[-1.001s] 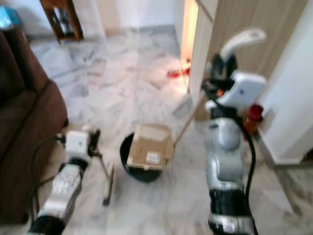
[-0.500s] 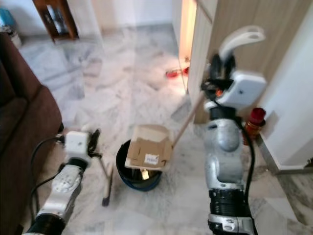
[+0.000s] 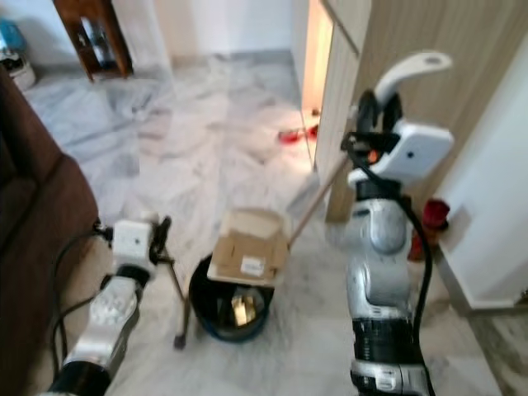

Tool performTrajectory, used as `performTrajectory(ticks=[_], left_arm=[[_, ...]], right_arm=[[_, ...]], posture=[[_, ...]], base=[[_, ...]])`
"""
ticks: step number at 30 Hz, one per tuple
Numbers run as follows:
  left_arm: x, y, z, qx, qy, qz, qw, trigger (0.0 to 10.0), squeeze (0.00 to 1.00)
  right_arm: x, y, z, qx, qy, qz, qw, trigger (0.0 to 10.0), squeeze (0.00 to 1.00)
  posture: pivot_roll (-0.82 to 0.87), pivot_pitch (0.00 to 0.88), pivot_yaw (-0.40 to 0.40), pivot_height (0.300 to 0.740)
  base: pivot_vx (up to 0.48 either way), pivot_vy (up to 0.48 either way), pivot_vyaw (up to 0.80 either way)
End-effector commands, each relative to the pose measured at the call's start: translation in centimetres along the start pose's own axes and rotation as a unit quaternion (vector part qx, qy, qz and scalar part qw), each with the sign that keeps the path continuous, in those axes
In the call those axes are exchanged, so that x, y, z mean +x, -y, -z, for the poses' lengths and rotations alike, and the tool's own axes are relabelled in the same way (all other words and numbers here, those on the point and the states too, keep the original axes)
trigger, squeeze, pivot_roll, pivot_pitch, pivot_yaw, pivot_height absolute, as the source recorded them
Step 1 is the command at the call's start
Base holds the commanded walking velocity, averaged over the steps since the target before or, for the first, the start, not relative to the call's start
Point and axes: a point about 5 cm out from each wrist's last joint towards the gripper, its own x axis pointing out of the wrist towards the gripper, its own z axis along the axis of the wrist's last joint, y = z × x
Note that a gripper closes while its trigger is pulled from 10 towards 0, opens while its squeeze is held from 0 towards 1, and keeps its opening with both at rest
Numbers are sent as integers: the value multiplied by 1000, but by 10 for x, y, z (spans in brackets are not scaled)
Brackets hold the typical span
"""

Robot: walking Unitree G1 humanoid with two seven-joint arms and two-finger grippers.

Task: Sweep floor

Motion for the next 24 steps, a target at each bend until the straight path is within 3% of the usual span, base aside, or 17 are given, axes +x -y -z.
performTrajectory(ticks=[1, 9, 15, 19, 24], left_arm=[[4, -9, -9, 5, 23, -10, 1000, 10000, 0], [4, -8, -10, 1, 29, -11, 1000, 10000, 0], [4, -8, -10, 0, 29, -8, 1000, 10000, 0], [4, -8, -10, -1, 29, -8, 1000, 10000, 0], [4, -8, -11, -1, 31, -7, 1000, 10000, 0]], right_arm=[[7, -10, -20, 11, 48, -16, 999, 10000, 0], [7, -14, -23, 16, 55, -29, 998, 10000, 0], [4, -29, -26, 4, 67, -79, 995, 10000, 0], [1, -40, -30, 16, 79, -105, 991, 10000, 0], [-11, -73, -42, 39, 103, -186, 976, 10000, 0]], posture=[[-5, 46, 35, 740], [-6, 46, 35, 740], [-8, 46, 35, 740], [-8, 46, 35, 740], [-5, 50, 37, 740]], base=[[330, 0, 0], [75, 0, 0], [0, 0, 0], [0, 0, 0], [0, 0, 0]])
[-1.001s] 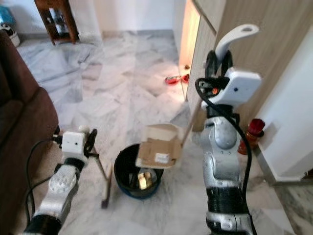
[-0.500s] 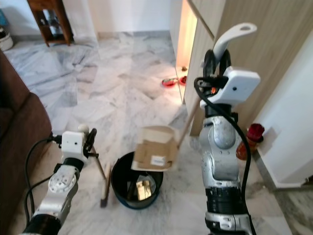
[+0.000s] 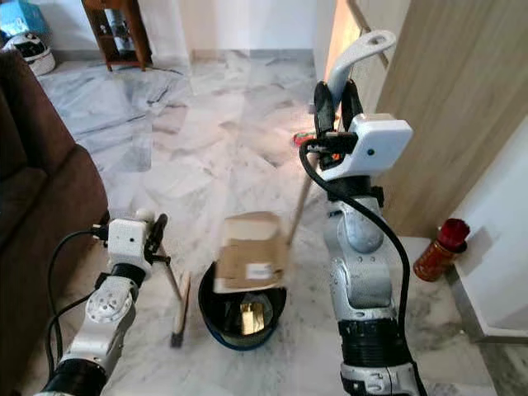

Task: Sweep floor

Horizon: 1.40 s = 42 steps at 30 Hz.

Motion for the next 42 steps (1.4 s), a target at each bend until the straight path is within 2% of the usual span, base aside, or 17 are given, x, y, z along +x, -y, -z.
performTrajectory(ticks=[1, 3, 4, 6, 10, 12, 19, 23, 30, 35, 40, 42], left_arm=[[4, -1, -10, 8, 27, 4, 1000, 10000, 0], [4, -1, -10, 7, 27, 4, 1000, 10000, 0], [4, -1, -10, 7, 27, 4, 1000, 10000, 0], [3, -1, -10, 6, 27, 5, 1000, 10000, 0], [3, -1, -9, 6, 27, 5, 1000, 10000, 0], [3, 0, -9, 5, 27, 6, 1000, 10000, 0], [2, 1, -9, 3, 26, 7, 1000, 10000, 0], [1, 2, -8, 2, 25, 9, 1000, 10000, 0], [1, 1, -8, 2, 25, 9, 1000, 10000, 0], [2, 1, -9, 1, 26, 9, 1000, 10000, 0], [2, 1, -9, 1, 26, 9, 1000, 10000, 0], [2, 1, -9, 1, 26, 10, 1000, 10000, 0]], right_arm=[[3, -19, -25, 9, 67, -44, 997, 10000, 0], [1, -29, -26, -5, 70, -69, 995, 10000, 0], [1, -29, -26, -5, 70, -69, 995, 10000, 0], [-2, -44, -26, -4, 72, -93, 993, 10000, 0], [-4, -52, -27, -6, 75, -109, 991, 10000, 0], [-8, -63, -28, -14, 76, -133, 988, 10000, 0], [-13, -74, -29, -46, 81, -160, 983, 10000, 0], [-17, -80, -30, -83, 90, -177, 977, 10000, 0], [-23, -91, -33, -84, 99, -189, 973, 10000, 0], [-30, -103, -33, -109, 106, -226, 962, 10000, 0], [-40, -117, -32, -146, 111, -284, 941, 10000, 0], [-41, -118, -31, -147, 111, -288, 940, 10000, 0]], posture=[[-5, 50, 37, 740], [-6, 51, 37, 740], [-6, 51, 37, 740], [-6, 51, 37, 740], [-6, 51, 37, 740], [-7, 56, 35, 740], [-9, 56, 34, 740], [-10, 58, 33, 740], [-9, 61, 33, 740], [-9, 62, 34, 740], [-10, 62, 35, 740], [-10, 63, 34, 740]], base=[[0, 0, 0], [0, 0, 0], [0, 0, 0], [0, 0, 0], [0, 0, 0], [0, 0, 0], [0, 0, 0], [0, 0, 0], [0, 0, 0], [0, 0, 0], [0, 0, 0], [0, 0, 0]])
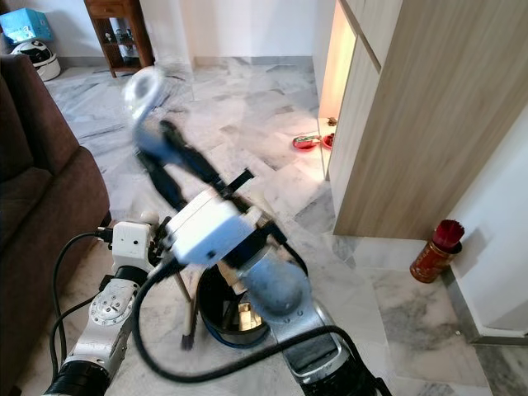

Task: Sweep floor

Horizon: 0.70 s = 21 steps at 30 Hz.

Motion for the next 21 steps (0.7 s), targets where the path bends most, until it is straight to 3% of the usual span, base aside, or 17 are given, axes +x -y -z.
performTrajectory(ticks=[1, 21], left_arm=[[3, -1, -11, 4, 29, 0, 1000, 10000, 0], [4, -1, -11, 3, 29, 0, 1000, 10000, 0]], right_arm=[[3, 2, -20, -23, 53, 0, 998, 10000, 0], [0, 2, -15, -57, 38, -14, 998, 10000, 0]], posture=[[-9, 63, 34, 740], [-13, 59, 31, 740]], base=[[0, 0, 0], [0, 0, 0]])
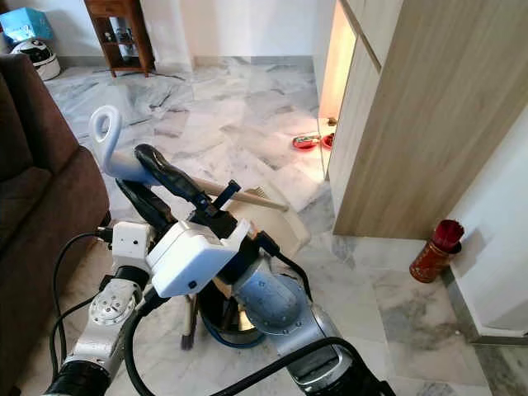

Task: Sweep floor

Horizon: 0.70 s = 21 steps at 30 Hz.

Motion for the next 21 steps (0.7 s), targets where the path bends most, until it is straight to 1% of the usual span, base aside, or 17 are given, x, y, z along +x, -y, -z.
performTrajectory(ticks=[1, 3, 5, 6, 9, 10, 11, 13, 14, 15, 18, 19, 20, 21], left_arm=[[4, -1, -10, 3, 29, 0, 1000, 10000, 0], [4, 0, -10, 3, 29, 0, 1000, 10000, 0], [4, 0, -10, 3, 28, 0, 1000, 10000, 0], [4, 0, -10, 3, 28, 0, 1000, 10000, 0], [4, 0, -10, 3, 27, 0, 1000, 10000, 0], [4, 0, -10, 3, 27, 0, 1000, 10000, 0], [4, 0, -10, 3, 27, 0, 1000, 10000, 0], [4, 0, -10, 3, 26, 0, 1000, 10000, 0], [4, 0, -9, 3, 26, 0, 1000, 10000, 0], [4, 0, -9, 3, 25, 0, 1000, 10000, 0], [4, 0, -9, 3, 24, 1, 1000, 10000, 0], [3, 0, -9, 3, 24, 1, 1000, 10000, 0], [3, 0, -9, 3, 24, 1, 1000, 10000, 0], [3, -1, -8, 3, 23, 2, 1000, 10000, 0]], right_arm=[[4, 6, -16, -25, 43, 5, 999, 10000, 0], [3, 10, -12, -26, 34, 19, 999, 10000, 0], [1, 16, -7, -42, 20, 35, 998, 10000, 0], [1, 16, -7, -42, 20, 35, 998, 10000, 0], [-3, 28, 1, -76, -4, 61, 995, 10000, 0], [-7, 40, 7, -103, -27, 95, 990, 10000, 0], [-7, 40, 7, -103, -27, 95, 990, 10000, 0], [-12, 53, 13, -115, -44, 131, 984, 10000, 0], [-18, 66, 20, -121, -66, 166, 976, 10000, 0], [-22, 71, 24, -124, -79, 181, 972, 10000, 0], [-33, 84, 34, -126, -113, 220, 961, 10000, 0], [-38, 89, 38, -120, -123, 237, 956, 10000, 0], [-40, 90, 38, -118, -125, 240, 955, 10000, 0], [-46, 96, 43, -108, -137, 265, 948, 10000, 0]], posture=[[-13, 59, 31, 740], [-12, 57, 30, 740], [-12, 57, 30, 740], [-12, 57, 30, 740], [-14, 57, 28, 740], [-14, 57, 28, 740], [-14, 57, 28, 740], [-15, 56, 28, 740], [-15, 56, 28, 740], [-15, 56, 28, 740], [-15, 56, 28, 740], [-15, 56, 28, 740], [-15, 56, 28, 740], [-15, 60, 30, 740]], base=[[0, 0, 0], [0, 0, 0], [0, 0, 0], [0, 0, 0], [0, 0, 0], [0, 0, 0], [0, 0, 0], [0, 0, 0], [0, 0, 0], [0, 0, 0], [0, 0, 0], [0, 0, 0], [0, 0, 0], [0, 0, 0]])
